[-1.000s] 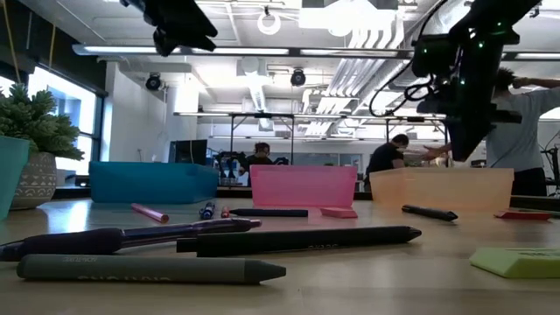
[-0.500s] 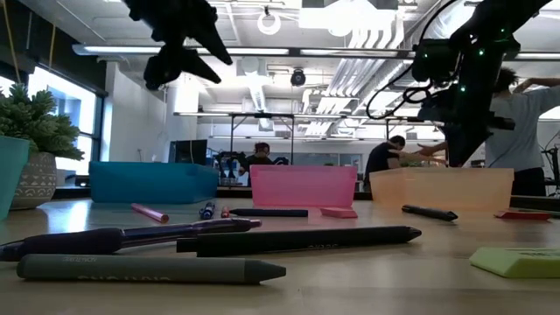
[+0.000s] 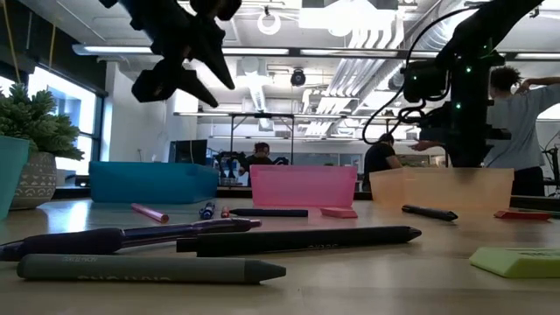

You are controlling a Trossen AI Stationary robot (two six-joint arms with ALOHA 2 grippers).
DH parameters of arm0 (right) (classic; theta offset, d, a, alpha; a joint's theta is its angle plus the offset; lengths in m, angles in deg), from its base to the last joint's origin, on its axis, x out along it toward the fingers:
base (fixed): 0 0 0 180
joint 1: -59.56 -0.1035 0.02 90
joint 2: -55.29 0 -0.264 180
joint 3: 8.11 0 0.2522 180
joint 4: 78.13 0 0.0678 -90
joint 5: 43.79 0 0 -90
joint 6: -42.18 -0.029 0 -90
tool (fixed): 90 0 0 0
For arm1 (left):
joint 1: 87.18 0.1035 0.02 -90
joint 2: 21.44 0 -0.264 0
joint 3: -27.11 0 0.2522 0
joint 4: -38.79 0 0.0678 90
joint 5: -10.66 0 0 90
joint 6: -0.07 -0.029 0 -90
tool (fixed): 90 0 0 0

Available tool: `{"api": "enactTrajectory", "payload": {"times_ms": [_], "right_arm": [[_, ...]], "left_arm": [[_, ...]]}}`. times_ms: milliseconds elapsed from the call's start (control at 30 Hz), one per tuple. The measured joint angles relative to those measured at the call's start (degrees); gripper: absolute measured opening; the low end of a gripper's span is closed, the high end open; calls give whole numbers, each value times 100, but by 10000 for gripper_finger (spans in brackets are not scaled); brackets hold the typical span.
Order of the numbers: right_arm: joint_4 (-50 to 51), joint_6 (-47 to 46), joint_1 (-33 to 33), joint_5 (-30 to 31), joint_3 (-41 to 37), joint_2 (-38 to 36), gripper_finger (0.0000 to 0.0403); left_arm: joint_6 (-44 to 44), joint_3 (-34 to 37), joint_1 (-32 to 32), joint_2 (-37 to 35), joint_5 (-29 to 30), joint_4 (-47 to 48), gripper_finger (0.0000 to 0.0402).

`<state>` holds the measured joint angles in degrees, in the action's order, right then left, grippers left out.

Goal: Sort crayons/erasers/pens/pencils in bins
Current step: Put the top yellow pencil into the orange bin, then put the blue pen into the blue bin

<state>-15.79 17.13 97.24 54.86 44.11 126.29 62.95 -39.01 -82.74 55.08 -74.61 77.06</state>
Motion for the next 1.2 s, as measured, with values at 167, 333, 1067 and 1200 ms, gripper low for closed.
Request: {"api": "enactTrajectory", "payload": {"times_ms": [167, 333, 1067, 1200], "right_arm": [[0, 230, 95, -151, 0, 0, 9], [-4, 450, 258, -149, 4, 133, 20], [9, 714, 326, -202, 4, 323, 136], [5, 713, 326, -300, 9, 177, 138]], "left_arm": [[379, 1, -128, 212, 5, 15, 146], [743, 2, -156, 487, -12, 184, 146], [1251, -290, -462, 837, -609, 143, 118], [1152, -599, -460, 837, -584, 236, 112]]}}
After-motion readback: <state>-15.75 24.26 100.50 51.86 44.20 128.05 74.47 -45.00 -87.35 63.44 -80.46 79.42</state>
